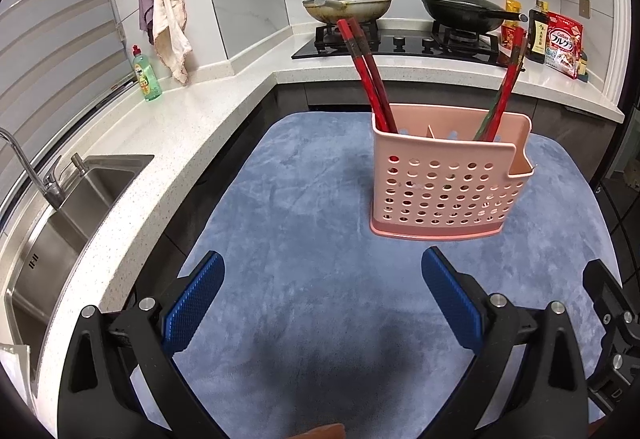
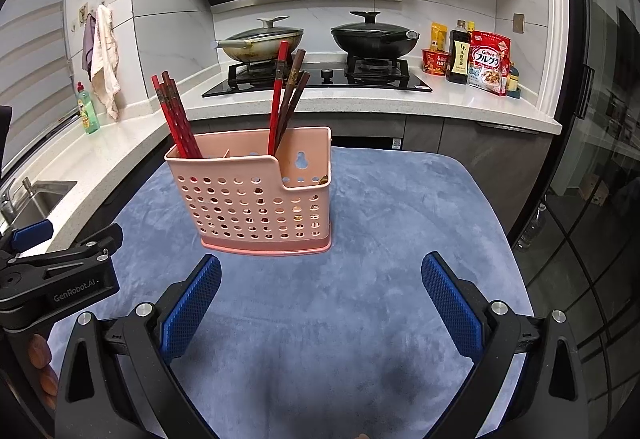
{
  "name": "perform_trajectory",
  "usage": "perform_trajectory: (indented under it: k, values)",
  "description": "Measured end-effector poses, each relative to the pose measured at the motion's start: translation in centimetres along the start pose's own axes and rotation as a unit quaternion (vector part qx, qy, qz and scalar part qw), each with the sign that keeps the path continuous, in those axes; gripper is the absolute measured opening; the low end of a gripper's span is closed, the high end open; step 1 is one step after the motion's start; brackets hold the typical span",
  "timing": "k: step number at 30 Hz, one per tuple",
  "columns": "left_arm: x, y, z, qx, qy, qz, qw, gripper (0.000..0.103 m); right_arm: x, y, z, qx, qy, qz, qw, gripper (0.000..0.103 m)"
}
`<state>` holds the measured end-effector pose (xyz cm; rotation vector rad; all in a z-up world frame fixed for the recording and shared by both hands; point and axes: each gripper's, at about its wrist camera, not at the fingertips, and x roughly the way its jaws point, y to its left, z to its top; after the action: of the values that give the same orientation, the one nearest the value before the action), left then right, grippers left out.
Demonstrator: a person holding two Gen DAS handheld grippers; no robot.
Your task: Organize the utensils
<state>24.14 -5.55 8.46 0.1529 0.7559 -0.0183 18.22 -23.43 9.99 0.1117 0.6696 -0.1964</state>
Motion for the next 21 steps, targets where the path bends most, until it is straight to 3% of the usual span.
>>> perform_trajectory:
  k: [21]
  values:
    - [0.33, 0.43, 0.06, -0.008, 0.000, 0.011, 0.9999, 0.094, 0.37, 0.11, -0.02, -0.002, 0.001, 0.000, 1.000, 0.097]
